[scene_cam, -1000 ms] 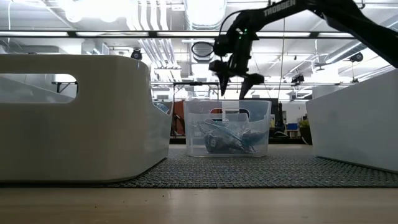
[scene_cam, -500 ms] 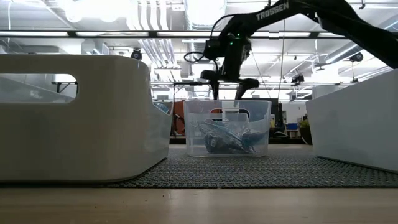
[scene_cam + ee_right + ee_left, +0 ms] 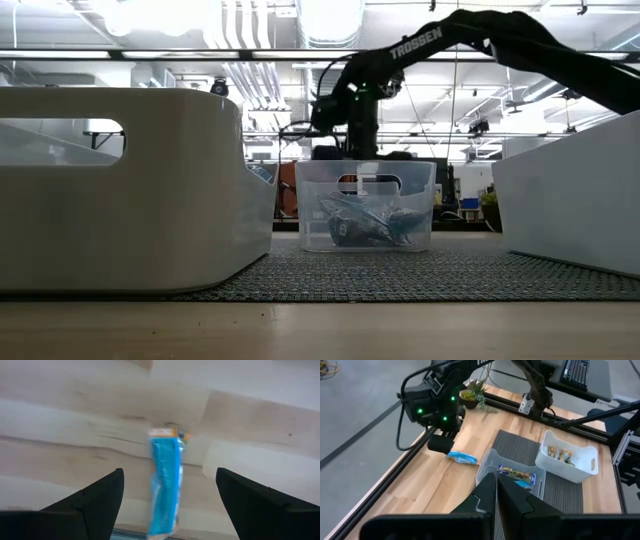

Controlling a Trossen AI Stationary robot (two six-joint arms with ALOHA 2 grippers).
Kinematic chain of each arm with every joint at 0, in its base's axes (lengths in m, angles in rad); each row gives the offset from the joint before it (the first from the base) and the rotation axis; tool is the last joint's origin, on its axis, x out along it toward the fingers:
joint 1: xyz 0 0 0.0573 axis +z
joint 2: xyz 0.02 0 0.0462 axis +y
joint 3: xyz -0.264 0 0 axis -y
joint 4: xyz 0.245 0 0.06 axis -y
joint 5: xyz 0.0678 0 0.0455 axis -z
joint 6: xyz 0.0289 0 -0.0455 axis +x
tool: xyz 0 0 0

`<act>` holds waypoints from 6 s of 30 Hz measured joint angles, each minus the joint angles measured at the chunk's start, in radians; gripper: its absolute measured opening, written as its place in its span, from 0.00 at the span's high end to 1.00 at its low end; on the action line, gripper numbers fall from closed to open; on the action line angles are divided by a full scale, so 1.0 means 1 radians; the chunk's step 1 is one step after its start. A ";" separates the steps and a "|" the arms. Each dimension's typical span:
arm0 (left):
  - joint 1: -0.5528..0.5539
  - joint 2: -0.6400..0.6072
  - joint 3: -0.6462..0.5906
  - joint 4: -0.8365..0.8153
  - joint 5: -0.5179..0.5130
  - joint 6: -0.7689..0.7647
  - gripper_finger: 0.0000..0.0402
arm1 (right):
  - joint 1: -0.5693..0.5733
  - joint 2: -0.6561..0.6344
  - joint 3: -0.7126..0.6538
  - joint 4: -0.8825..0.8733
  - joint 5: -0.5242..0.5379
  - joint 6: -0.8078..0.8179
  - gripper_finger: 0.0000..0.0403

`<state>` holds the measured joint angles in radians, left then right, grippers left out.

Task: Pick and place Granola Bars by type
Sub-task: Put the orange granola bar into the white bin

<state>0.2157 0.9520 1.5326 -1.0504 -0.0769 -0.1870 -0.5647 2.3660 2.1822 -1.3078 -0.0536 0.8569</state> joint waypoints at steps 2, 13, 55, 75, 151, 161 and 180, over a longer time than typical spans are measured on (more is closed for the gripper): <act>0.000 0.000 0.000 -0.007 0.000 -0.002 1.00 | 0.004 0.015 0.000 -0.024 0.000 -0.007 0.25; 0.000 0.000 0.000 -0.007 0.000 -0.023 1.00 | -0.007 0.025 -0.049 -0.022 -0.084 -0.043 0.26; 0.000 -0.001 0.000 -0.007 0.001 -0.026 1.00 | -0.074 0.024 -0.110 0.048 -0.210 -0.022 0.26; 0.000 -0.001 0.000 -0.008 0.001 -0.033 1.00 | -0.075 0.024 -0.140 0.115 -0.257 0.001 0.26; 0.000 -0.001 -0.001 -0.009 0.001 -0.026 1.00 | -0.063 0.023 -0.210 0.147 -0.265 -0.023 0.76; 0.000 -0.001 -0.001 -0.009 0.001 -0.026 1.00 | -0.063 0.023 -0.210 0.147 -0.265 -0.031 0.86; 0.000 -0.001 -0.001 -0.009 0.001 -0.028 1.00 | -0.068 -0.048 -0.189 0.127 -0.256 -0.110 0.87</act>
<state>0.2155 0.9514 1.5320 -1.0591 -0.0757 -0.2146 -0.6331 2.3176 1.9928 -1.1812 -0.3092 0.7465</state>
